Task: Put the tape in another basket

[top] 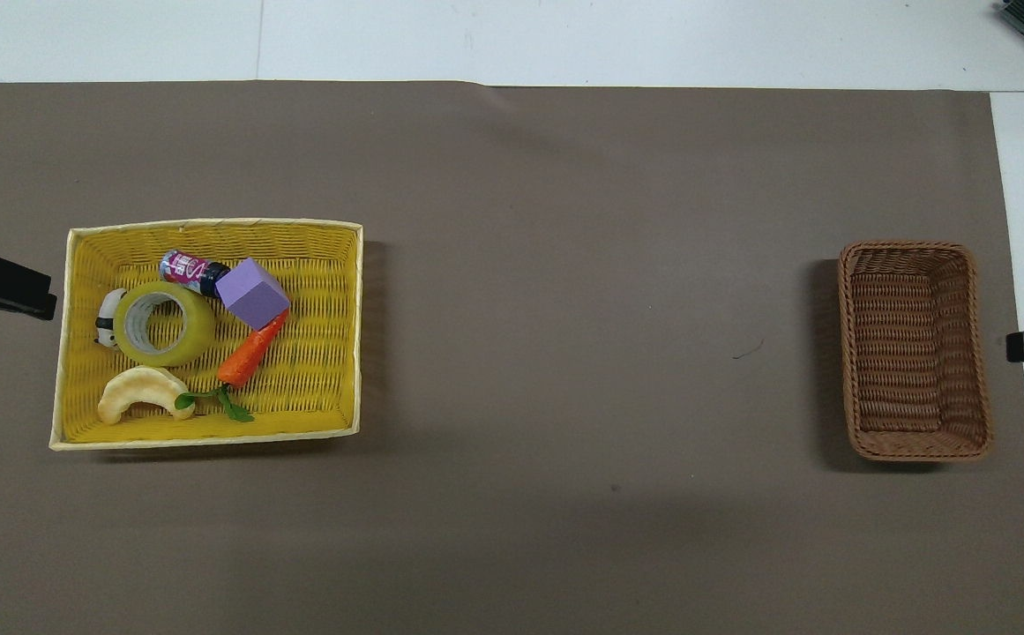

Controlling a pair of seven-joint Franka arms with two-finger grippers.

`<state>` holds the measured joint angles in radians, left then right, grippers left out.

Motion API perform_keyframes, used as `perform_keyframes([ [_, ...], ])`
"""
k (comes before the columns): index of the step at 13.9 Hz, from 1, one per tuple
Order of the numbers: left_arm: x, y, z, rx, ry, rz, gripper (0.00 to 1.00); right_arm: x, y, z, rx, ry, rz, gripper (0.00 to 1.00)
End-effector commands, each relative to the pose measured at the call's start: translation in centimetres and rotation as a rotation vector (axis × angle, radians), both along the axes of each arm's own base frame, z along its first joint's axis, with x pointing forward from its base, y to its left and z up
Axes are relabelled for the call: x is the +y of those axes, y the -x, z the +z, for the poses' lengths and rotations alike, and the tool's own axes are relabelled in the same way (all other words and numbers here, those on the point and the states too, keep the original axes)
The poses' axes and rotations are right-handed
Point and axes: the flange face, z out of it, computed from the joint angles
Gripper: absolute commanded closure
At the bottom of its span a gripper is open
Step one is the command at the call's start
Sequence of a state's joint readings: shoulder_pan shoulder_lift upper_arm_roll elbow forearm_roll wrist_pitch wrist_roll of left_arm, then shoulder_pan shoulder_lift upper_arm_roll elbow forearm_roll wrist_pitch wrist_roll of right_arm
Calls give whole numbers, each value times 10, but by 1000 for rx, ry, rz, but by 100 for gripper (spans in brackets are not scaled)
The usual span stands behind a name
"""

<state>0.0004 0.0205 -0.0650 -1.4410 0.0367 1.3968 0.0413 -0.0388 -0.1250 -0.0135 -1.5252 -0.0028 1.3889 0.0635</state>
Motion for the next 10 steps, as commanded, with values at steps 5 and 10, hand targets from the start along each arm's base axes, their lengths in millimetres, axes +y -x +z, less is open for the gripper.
perform_keyframes([
  [5,4,2,14,-16,16,-48,0,-1,7,2,3,2,23,0],
  [10,10,4,13,-29,17,-31,0,-1,7,2,3,2,23,0],
])
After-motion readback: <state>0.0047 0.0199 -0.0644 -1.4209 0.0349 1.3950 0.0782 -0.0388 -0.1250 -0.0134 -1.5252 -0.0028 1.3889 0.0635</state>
